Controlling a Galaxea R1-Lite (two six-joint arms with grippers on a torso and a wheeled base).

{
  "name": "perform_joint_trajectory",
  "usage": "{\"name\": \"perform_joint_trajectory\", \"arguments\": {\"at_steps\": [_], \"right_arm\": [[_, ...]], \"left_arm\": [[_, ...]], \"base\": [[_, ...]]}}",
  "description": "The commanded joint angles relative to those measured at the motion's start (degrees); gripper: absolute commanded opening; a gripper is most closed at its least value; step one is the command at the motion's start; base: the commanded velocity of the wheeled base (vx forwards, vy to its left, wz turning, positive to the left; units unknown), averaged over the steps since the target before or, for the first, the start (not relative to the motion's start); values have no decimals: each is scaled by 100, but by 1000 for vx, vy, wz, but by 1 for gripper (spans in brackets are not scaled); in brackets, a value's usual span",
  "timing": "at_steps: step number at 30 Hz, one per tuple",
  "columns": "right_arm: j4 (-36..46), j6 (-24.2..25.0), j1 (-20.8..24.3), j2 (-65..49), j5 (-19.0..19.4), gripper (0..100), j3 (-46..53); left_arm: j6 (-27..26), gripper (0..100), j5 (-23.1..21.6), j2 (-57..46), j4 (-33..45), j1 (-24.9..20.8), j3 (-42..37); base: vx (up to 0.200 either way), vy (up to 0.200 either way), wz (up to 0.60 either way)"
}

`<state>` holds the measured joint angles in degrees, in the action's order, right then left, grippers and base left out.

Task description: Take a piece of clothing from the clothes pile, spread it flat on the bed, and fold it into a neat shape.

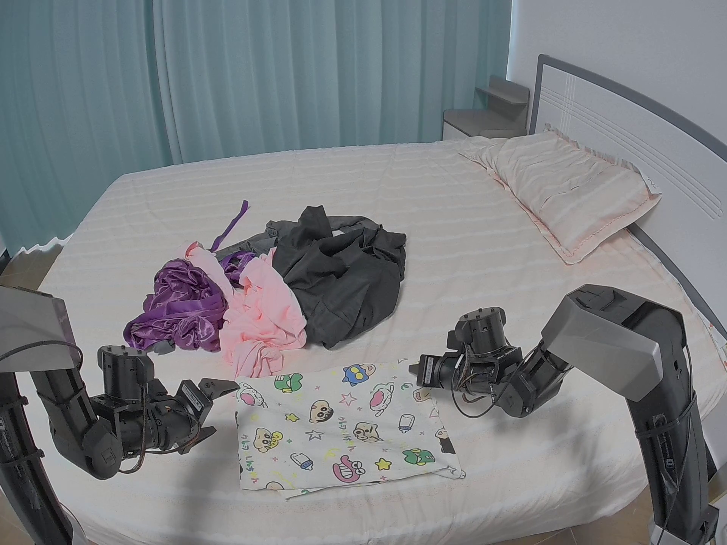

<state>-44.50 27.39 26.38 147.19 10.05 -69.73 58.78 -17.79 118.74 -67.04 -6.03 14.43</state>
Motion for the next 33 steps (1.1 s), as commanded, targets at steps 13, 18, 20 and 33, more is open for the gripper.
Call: {"name": "perform_joint_trajectory", "arguments": {"at_steps": [13,18,20,33], "right_arm": [[-121,135,-309,47,-152,0,-111],[-112,126,-309,47,-231,0,-111],[-130,135,-344,29,-240,100,-111],[-1211,284,-731,-2133,-477,100,2034]], "left_arm": [[10,100,531,484,-864,-275,-169],[10,100,531,493,-873,-275,-169],[10,100,531,484,-873,-275,-169],[63,100,460,62,-1215,-29,-397]], "base": [[0,0,0],[0,0,0],[0,0,0],[0,0,0]]}}
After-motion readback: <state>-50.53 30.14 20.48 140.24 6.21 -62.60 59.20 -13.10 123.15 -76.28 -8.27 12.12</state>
